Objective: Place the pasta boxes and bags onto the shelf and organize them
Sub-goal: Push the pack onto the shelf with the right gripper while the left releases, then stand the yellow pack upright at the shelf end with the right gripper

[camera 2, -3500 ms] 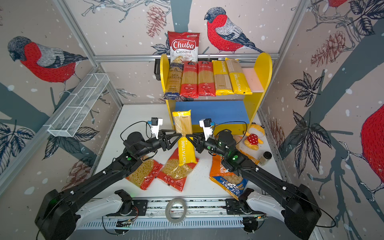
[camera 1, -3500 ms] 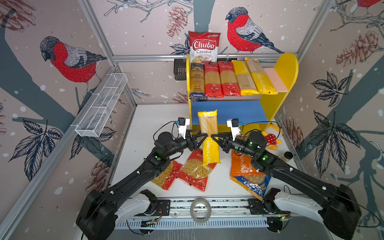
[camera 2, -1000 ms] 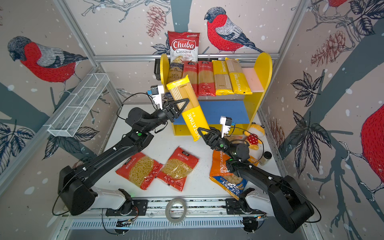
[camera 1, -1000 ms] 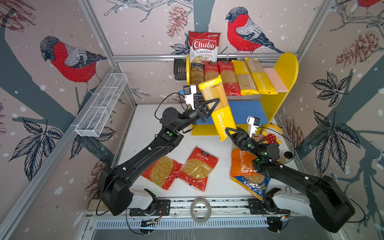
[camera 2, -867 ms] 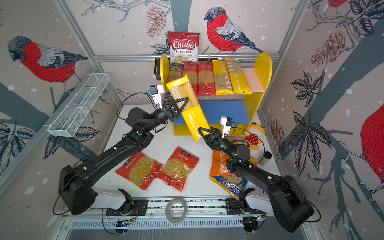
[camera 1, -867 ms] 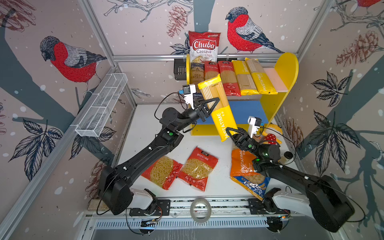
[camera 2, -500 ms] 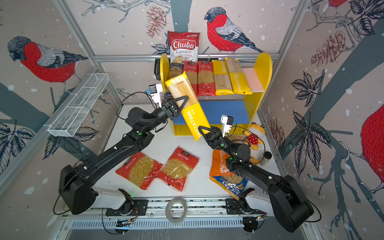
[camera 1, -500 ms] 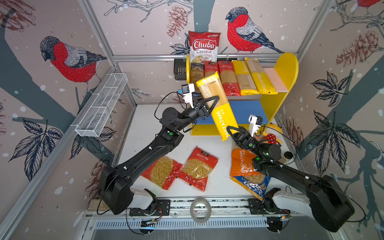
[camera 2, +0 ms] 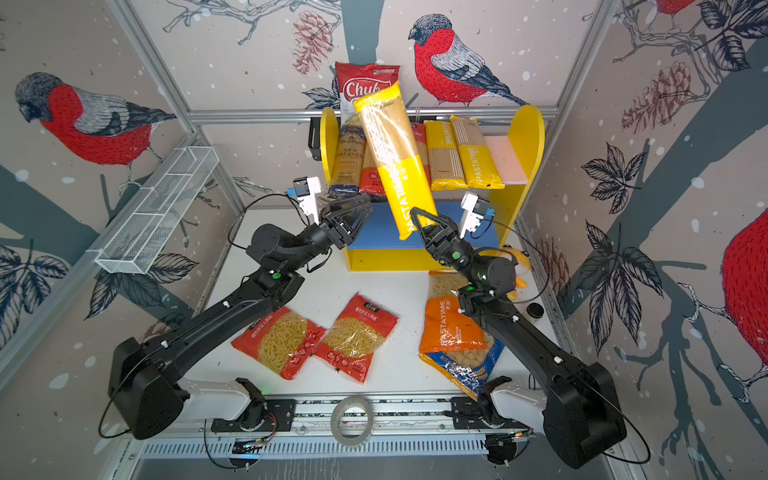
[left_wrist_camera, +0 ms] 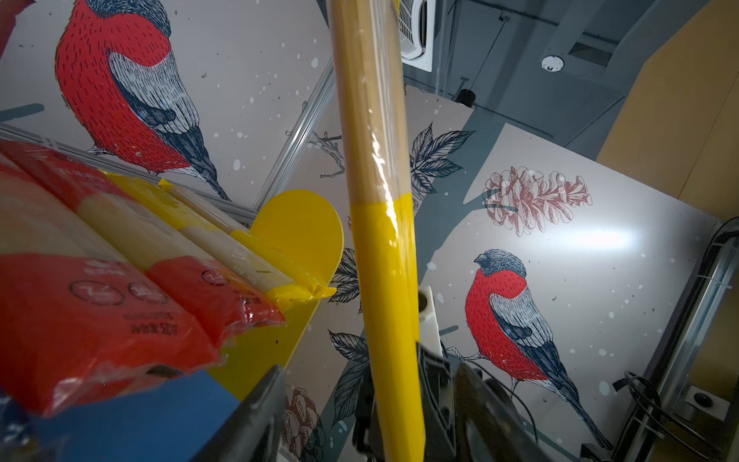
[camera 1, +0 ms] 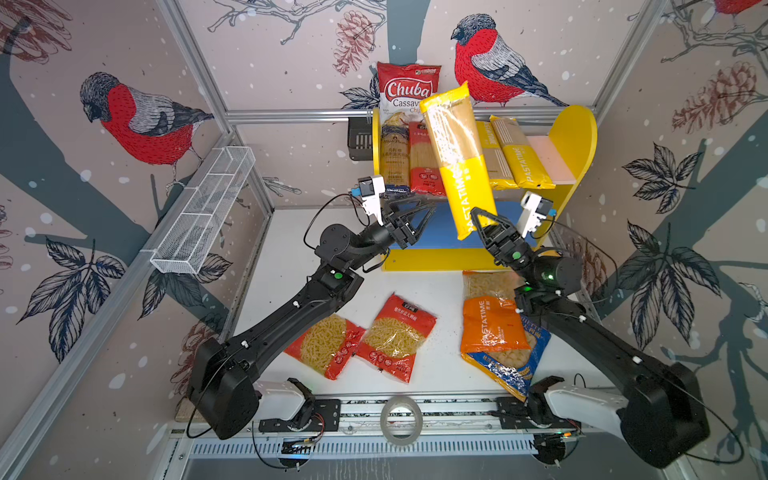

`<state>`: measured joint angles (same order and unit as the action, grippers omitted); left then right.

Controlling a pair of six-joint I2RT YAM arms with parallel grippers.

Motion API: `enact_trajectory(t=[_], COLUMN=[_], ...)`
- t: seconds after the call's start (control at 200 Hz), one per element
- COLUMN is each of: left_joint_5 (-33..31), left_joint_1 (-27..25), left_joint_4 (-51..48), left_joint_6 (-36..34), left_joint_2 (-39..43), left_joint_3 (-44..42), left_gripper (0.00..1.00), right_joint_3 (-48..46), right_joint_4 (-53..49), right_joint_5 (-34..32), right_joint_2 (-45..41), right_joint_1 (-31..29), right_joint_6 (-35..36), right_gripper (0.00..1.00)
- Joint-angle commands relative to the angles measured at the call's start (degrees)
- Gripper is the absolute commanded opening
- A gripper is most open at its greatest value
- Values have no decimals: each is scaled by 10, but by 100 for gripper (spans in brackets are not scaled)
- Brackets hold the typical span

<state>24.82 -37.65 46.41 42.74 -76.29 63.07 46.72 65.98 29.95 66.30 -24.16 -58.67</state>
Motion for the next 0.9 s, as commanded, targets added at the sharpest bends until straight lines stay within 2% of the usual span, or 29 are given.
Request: enact_trajectory(t=[0.0,0.135,0.225,0.335,0.465,0.74,0.89], left_joint_5=[-10,-13,-10,-8,0,0,-1], left_joint_1=[0,0,0,0,0,-1,-1], left_joint_4=[17,19,18,28,52,73,66], left_joint_6=[-20,-26,-33,-27,-3,26,31], left_joint_2=[14,31,37,33,20,5,7], left_joint_3=[-30,-82,-102,-117,-134,-180,-190], left_gripper=[66,66,66,65,65,65,65], right_joint_3=[63,179,240,276,333,420,450], right_joint_4=[-145,-369,-457,-491,-545,-597,-581], right_joint_5=[-45,-28,4,59,108,155,163], right_joint_2=[-19,-16,0,21,52,129,168], right_joint_1=[37,120,194,279,346,412,432], right_joint_6=[0,18,2,-47,-59,-74,-102], right_gripper=[0,0,0,0,0,0,0])
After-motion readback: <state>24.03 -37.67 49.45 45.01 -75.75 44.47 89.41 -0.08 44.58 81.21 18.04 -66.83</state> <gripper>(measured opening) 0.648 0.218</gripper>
